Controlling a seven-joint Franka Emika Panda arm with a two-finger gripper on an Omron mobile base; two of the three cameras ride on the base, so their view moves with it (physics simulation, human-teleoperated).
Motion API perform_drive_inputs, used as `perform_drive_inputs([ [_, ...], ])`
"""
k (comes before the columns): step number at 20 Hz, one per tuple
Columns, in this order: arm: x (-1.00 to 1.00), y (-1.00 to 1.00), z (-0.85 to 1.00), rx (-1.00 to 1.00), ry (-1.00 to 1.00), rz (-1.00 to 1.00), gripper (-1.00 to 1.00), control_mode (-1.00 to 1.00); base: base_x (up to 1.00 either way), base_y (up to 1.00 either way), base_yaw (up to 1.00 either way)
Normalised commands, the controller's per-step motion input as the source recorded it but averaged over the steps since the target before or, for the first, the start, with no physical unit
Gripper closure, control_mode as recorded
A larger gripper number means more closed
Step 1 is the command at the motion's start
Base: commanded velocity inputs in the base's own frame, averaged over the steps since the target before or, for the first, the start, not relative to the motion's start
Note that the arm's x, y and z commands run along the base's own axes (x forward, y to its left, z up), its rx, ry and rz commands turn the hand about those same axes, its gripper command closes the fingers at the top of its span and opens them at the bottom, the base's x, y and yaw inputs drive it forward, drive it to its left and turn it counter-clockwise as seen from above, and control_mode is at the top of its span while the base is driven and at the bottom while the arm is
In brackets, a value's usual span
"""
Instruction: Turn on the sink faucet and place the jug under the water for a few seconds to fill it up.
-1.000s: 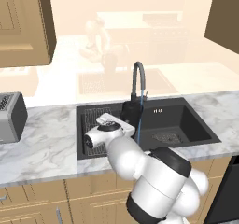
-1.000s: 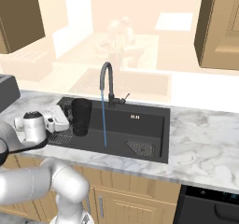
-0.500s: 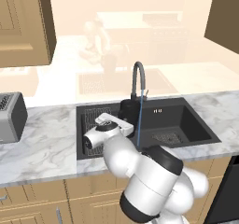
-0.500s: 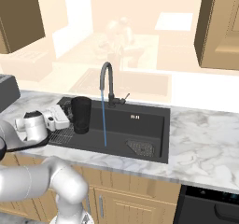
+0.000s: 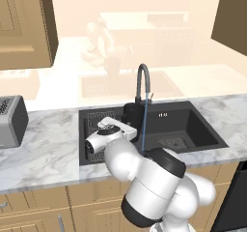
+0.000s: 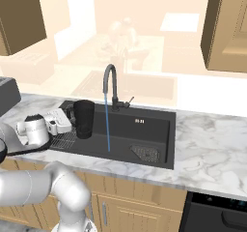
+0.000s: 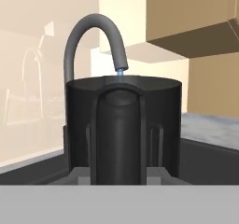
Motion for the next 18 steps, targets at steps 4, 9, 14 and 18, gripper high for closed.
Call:
perform_drive_inputs([
  [4,0.0,0.0,-0.12,0.0,-0.02,0.0,1.0,-1.0,0.0,0.0,0.0],
  [9,0.03,-0.07,-0.17,0.0,-0.05,-0.01,1.0,-1.0,0.0,0.0,0.0],
  [14,0.21,-0.37,-0.09,0.05,-0.01,0.0,1.0,-1.0,0.0,0.0,0.0],
  [18,0.15,-0.39,-0.03,0.07,0.0,0.0,1.0,-1.0,0.0,0.0,0.0],
])
